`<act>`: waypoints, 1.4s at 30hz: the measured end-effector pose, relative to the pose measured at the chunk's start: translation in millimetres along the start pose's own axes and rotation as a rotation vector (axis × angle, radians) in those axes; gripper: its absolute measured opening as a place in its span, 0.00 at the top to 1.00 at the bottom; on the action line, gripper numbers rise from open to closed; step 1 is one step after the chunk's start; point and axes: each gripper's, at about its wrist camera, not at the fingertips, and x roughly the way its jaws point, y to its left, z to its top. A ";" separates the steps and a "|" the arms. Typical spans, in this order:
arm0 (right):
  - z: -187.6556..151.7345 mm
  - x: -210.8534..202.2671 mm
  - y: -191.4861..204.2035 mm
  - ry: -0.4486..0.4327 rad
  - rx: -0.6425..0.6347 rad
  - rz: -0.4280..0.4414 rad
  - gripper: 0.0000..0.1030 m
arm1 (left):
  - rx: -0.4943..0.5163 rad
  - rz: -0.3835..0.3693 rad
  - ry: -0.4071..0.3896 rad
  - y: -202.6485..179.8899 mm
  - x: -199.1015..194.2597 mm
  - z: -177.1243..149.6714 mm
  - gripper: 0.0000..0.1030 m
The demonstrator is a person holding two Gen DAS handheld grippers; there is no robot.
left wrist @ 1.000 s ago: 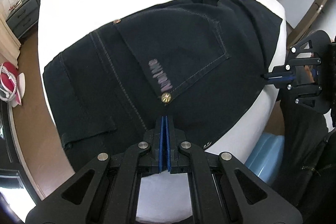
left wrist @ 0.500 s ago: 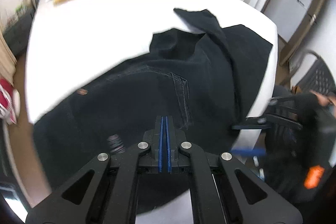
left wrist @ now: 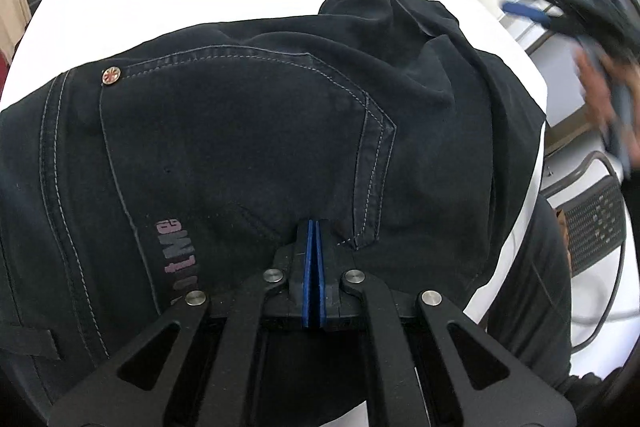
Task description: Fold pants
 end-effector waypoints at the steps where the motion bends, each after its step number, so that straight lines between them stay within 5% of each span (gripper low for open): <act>1: 20.0 17.7 -4.7 0.024 0.004 -0.040 0.33 | -0.005 0.001 -0.002 2.5 -1.4 -2.7 0.99; 7: 87.3 132.1 -19.2 0.184 0.092 -0.220 0.35 | -0.009 0.007 -0.006 10.7 -10.9 -16.6 0.99; 13: 87.6 195.7 -31.4 0.311 0.155 -0.330 0.42 | -0.017 -0.009 -0.010 17.3 -14.7 -19.7 0.99; 14: 86.9 196.4 -32.4 0.296 0.163 -0.319 0.45 | -0.018 -0.012 -0.010 20.2 -17.7 -20.7 0.99; 16: 87.7 192.5 -33.6 0.275 0.170 -0.293 0.69 | -0.019 -0.013 -0.010 21.3 -18.7 -20.1 0.99; 17: 88.3 189.0 -35.8 0.269 0.179 -0.287 0.92 | -0.017 -0.012 -0.010 23.5 -20.3 -21.2 0.99; 23: 84.7 115.8 -80.0 0.097 0.341 -0.187 0.95 | -0.009 0.011 -0.005 16.1 -17.7 -20.6 0.99; 27: 49.7 26.2 -135.8 -0.104 0.501 -0.100 0.95 | -0.009 0.022 0.002 13.0 -16.4 -19.9 0.99; 32: -50.5 -52.6 -223.9 -0.263 0.793 -0.069 0.95 | -0.008 0.043 0.011 8.3 -14.4 -18.8 0.99; 39: -178.8 -30.7 -295.9 -0.271 1.184 0.071 0.90 | -0.015 0.068 0.026 4.8 -12.9 -17.6 0.99; 40: -189.4 -29.8 -297.6 -0.300 1.217 0.128 0.87 | -0.009 0.078 0.030 2.9 -12.6 -16.8 0.99; 42: -190.7 -25.9 -296.2 -0.360 1.239 0.197 0.59 | -0.004 0.091 0.036 0.2 -12.5 -15.5 0.99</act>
